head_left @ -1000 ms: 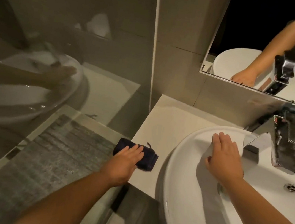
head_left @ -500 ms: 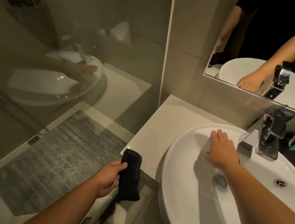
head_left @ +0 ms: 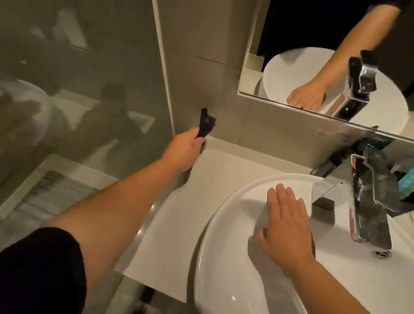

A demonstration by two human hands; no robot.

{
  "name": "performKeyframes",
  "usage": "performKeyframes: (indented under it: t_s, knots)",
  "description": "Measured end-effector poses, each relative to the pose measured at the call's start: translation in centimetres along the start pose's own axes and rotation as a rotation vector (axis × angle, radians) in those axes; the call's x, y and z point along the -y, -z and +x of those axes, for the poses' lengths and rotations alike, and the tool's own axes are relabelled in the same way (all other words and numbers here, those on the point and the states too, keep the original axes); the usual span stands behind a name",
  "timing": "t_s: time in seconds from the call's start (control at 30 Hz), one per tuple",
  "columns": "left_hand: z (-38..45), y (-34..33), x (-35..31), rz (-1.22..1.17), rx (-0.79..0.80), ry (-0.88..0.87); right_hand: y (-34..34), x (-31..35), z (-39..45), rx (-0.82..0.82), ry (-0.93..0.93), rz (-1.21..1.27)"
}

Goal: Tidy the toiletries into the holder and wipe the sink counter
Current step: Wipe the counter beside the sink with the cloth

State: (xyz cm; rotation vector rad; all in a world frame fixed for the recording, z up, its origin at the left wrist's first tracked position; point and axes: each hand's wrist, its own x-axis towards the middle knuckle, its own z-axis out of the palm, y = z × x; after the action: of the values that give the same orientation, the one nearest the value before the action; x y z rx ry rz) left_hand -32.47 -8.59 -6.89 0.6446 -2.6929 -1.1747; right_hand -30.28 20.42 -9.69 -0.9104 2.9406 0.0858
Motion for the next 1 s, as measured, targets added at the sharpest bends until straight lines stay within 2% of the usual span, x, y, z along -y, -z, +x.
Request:
performKeyframes:
  t_s: [0.17, 0.23, 0.3, 0.47, 0.67, 0.87, 1.0]
  knots:
    - [4.9, -7.9, 0.0, 0.574, 0.459, -0.441, -0.7, 0.3, 0.3, -0.031, -0.039, -0.002]
    - [5.1, -9.0, 0.6, 0.642, 0.452, -0.545, -1.0, 0.4, 0.4, -0.043, -0.048, 0.01]
    - [4.8, -8.7, 0.8, 0.607, 0.448, -0.601, -1.4, 0.4, 0.4, -0.053, -0.052, 0.009]
    - [0.2, -6.1, 2.0, 0.516, 0.458, -0.589, -1.2, 0.2, 0.3, -0.052, -0.041, -0.006]
    - [-11.7, -2.6, 6.2, 0.488, 0.438, -0.461, -1.0, 0.1, 0.1, -0.02, -0.012, -0.036]
    - [-22.9, -1.0, 7.4, 0.478, 0.397, -0.341, 0.9, -0.1, -0.2, 0.088, 0.021, -0.057]
    - [-27.7, -0.7, 7.0, 0.512, 0.384, -0.269, 1.7, -0.3, -0.3, 0.151, 0.043, -0.062]
